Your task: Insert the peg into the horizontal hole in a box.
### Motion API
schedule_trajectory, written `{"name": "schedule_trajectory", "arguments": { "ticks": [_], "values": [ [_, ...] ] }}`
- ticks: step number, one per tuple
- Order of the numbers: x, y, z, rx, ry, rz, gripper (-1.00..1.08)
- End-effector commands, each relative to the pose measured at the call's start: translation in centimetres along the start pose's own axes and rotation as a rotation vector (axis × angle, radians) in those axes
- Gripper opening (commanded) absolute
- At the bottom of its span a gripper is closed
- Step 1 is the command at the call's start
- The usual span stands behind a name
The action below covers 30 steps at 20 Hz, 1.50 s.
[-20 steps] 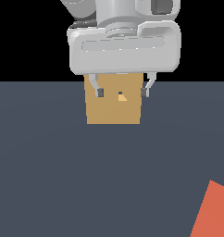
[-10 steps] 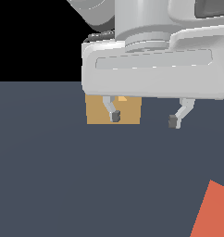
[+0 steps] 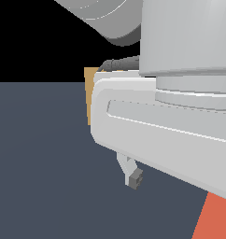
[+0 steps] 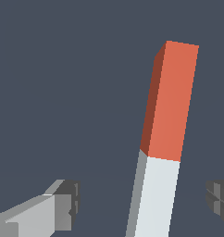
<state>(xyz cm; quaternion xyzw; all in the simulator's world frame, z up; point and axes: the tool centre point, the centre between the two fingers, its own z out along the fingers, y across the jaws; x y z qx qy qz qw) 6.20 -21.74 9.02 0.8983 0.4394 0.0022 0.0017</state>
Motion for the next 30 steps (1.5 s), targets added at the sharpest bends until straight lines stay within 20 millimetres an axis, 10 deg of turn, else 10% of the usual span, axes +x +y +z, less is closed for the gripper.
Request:
{"name": "schedule_trajectory", "arguments": {
  "ticks": [1,9,29,30],
  "values": [
    [-1.6,1.1,0.9,0.001,-0.001,0.061,1.0],
    [-4.5,2.6,2.3,0.005,-0.003,0.161,1.0],
    [-4.5,2.6,7.3,0.005,-0.003,0.163,1.0],
    [-4.5,2.6,7.3,0.005,-0.003,0.163,-1.0]
  ]
}}
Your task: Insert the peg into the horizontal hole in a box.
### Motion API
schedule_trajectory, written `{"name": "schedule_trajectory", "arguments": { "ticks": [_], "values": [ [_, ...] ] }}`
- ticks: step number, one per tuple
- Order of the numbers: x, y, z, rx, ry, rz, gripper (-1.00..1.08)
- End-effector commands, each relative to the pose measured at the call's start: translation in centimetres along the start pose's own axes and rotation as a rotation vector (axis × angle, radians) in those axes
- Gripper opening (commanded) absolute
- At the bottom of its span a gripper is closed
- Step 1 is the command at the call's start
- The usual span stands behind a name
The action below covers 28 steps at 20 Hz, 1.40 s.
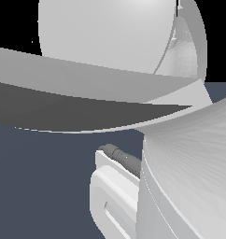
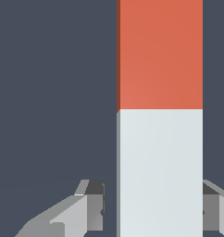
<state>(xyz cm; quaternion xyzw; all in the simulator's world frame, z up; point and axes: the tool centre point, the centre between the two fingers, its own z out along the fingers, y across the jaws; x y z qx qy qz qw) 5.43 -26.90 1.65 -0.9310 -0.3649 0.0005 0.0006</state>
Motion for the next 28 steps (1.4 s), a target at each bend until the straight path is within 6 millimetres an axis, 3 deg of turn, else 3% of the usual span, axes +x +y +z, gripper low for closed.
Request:
{"name": "schedule_trajectory", "arguments": {
  "ticks": [1,11,14,21,28],
  "values": [
    [0.0,0.1,-0.1,-0.001,0.001,0.0,-1.0],
    [0.1,0.0,0.0,-0.001,0.0,-0.002,-1.0],
    [1.0,-0.4,-0.4,-0.001,0.0,-0.028,-1.0],
    [6.7,-3.6,-2.8,-0.002,-0.001,-0.204,-1.0],
    [13.7,-10.0,-6.1,-0.003,-0.001,-0.456,-1.0]
  ]
}}
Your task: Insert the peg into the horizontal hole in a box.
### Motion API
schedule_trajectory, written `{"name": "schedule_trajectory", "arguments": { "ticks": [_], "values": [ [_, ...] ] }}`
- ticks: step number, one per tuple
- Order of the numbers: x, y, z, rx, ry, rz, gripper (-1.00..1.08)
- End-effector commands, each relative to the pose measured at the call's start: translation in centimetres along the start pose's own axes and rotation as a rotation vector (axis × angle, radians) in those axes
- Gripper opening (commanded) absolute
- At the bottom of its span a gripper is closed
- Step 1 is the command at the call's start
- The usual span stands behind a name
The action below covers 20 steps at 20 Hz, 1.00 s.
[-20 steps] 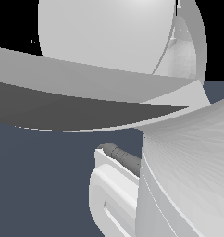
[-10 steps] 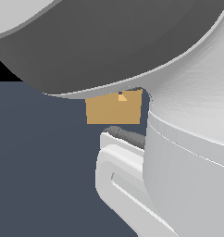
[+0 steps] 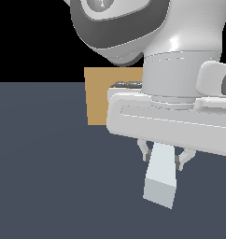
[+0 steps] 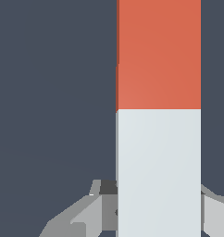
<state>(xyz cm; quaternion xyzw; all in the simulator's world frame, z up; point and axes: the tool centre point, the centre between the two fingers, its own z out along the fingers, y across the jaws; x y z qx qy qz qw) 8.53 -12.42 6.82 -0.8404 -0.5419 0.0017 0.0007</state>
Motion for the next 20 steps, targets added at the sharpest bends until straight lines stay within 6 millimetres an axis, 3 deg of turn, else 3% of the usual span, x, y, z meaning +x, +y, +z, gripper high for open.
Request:
{"name": "schedule_trajectory", "arguments": {
  "ticks": [1,5,9,14,20],
  "values": [
    [3.3,-1.5,-1.5,-0.004,0.001,-0.096,-1.0],
    [7.8,-4.5,-3.4,-0.004,0.0,-0.242,-1.0],
    [10.7,-7.1,-4.8,-0.004,0.0,-0.343,-1.0],
    [12.5,-9.1,-5.7,-0.004,0.0,-0.414,-1.0],
    [13.0,-9.7,-6.0,-0.004,0.001,-0.436,-1.0]
  ]
}}
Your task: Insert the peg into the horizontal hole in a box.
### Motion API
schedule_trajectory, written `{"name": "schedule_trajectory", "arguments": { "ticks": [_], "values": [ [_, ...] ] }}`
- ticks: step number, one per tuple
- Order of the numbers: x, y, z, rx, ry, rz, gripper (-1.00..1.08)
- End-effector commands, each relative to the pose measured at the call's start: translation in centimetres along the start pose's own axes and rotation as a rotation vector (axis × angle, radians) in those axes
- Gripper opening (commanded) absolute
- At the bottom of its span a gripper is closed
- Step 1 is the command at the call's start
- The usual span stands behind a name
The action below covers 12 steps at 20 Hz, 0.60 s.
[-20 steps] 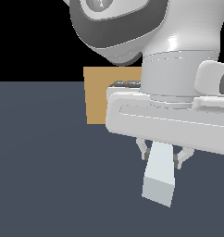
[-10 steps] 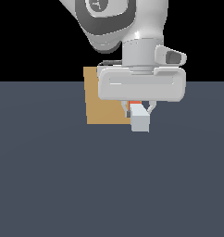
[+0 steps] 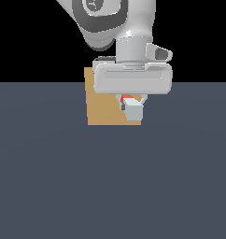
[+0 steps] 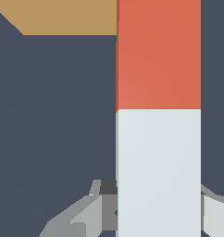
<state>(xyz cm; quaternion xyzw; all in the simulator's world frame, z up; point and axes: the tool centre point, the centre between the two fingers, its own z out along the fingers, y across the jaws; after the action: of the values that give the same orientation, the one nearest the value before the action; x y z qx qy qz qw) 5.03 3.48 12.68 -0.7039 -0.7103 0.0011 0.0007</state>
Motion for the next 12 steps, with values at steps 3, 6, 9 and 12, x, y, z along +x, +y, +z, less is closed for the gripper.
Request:
{"name": "schedule_trajectory", "arguments": {
  "ticks": [3,6,9,12],
  "values": [
    [0.03,-0.04,-0.02,0.0,0.0,-0.002,-1.0],
    [-0.06,0.05,-0.36,-0.005,0.001,-0.002,-1.0],
    [-0.06,0.05,-0.36,-0.005,0.001,-0.002,-1.0],
    [0.09,-0.05,-0.18,-0.001,0.001,-0.002,-1.0]
  ]
}}
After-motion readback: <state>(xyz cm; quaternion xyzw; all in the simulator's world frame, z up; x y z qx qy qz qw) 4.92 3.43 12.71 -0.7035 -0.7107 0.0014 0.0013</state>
